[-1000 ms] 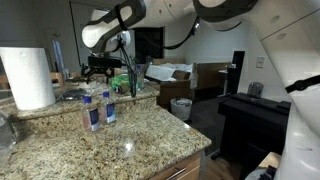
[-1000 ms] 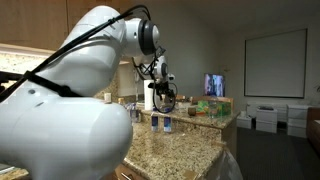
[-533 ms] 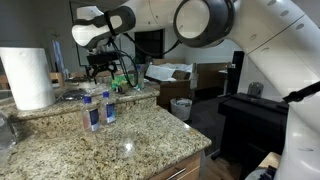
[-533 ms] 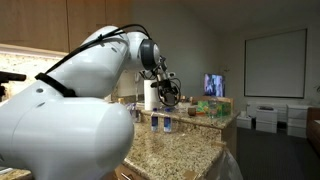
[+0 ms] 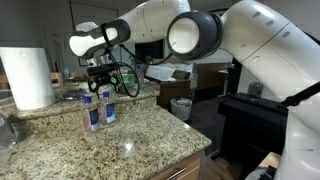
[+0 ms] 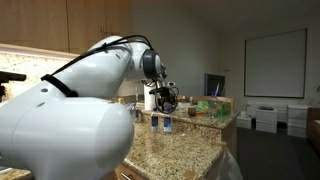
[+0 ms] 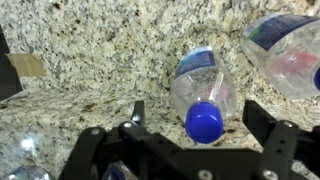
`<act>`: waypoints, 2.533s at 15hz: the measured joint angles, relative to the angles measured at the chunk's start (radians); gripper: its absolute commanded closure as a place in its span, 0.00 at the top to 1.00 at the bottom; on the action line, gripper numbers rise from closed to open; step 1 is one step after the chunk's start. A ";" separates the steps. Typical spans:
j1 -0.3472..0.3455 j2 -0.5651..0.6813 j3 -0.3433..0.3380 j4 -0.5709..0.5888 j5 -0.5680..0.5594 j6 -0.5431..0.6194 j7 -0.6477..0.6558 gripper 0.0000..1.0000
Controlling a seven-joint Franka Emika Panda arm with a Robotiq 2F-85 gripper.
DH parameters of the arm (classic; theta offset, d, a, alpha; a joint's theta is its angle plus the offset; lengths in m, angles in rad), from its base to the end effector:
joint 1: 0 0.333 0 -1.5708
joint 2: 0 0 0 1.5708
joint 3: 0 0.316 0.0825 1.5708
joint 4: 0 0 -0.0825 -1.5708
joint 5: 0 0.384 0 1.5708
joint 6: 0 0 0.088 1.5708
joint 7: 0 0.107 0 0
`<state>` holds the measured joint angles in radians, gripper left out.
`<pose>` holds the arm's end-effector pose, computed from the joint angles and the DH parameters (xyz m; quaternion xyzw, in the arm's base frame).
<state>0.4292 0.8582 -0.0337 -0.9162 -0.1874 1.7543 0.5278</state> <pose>0.7150 0.2914 0.3737 0.9936 -0.0421 0.0381 0.0978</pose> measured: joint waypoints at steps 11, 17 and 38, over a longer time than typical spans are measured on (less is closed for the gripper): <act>-0.039 0.002 -0.024 0.029 0.053 0.023 0.142 0.08; -0.112 -0.041 -0.037 0.027 0.054 0.021 0.140 0.00; -0.138 -0.413 0.050 -0.437 0.192 -0.106 0.104 1.00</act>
<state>0.2913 0.4453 0.0159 -1.3528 0.0048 1.6486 0.6316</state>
